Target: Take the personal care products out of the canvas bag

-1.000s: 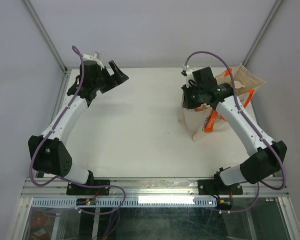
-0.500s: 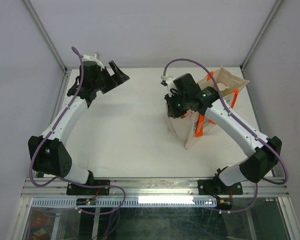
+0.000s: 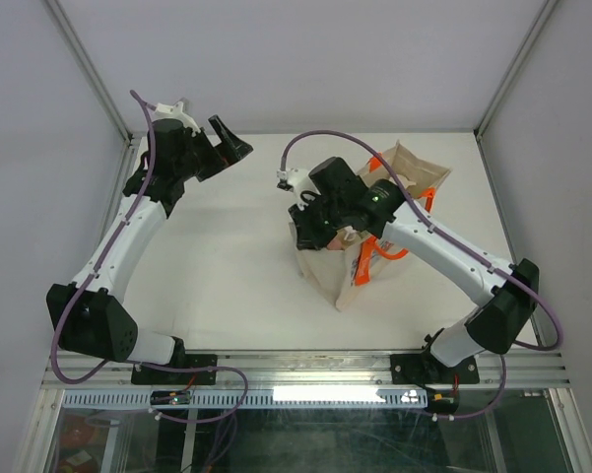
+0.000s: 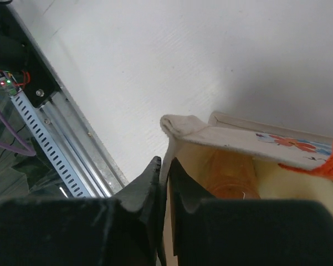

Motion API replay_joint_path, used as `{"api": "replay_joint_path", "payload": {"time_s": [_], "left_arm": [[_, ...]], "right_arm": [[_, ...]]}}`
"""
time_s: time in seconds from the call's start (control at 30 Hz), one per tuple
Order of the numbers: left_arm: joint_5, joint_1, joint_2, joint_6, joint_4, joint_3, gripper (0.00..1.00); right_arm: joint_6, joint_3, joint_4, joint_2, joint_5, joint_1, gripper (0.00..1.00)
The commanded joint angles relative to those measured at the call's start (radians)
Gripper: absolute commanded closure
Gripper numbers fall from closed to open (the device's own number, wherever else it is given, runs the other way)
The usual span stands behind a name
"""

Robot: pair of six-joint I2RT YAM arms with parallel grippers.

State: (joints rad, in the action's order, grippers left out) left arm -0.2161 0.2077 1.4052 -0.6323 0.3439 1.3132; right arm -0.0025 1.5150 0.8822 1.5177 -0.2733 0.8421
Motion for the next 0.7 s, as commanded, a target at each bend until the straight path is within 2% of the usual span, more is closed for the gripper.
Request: {"api": "replay_joint_path", "payload": {"time_s": [0.0,0.13,0.2,0.27,0.37,0.47,0.67], "left_arm": [[-0.034,0.004,-0.027,0.019,-0.036,0.031,0.01],[-0.028,0.050,-0.008,0.034,-0.036,0.054,0.01],[-0.024,0.086,0.008,0.050,-0.036,0.076,0.01],[-0.019,0.121,0.028,0.068,-0.035,0.102,0.01],[-0.023,0.173,0.074,0.095,-0.036,0.150,0.01],[-0.023,0.217,0.103,0.115,-0.036,0.191,0.01],[-0.017,0.319,0.164,0.152,-0.035,0.266,0.01]], "right_arm": [[-0.010,0.040,-0.143,-0.051,-0.092,0.029,0.76],[0.022,0.003,-0.124,-0.113,0.058,0.028,0.43],[0.043,-0.022,-0.110,-0.158,0.133,0.028,0.32],[0.065,-0.045,-0.088,-0.207,0.195,0.023,0.25],[0.112,-0.069,-0.042,-0.276,0.286,0.006,0.20],[0.175,-0.078,0.016,-0.334,0.379,-0.033,0.19],[0.288,-0.140,0.116,-0.398,0.518,-0.159,0.25]]}}
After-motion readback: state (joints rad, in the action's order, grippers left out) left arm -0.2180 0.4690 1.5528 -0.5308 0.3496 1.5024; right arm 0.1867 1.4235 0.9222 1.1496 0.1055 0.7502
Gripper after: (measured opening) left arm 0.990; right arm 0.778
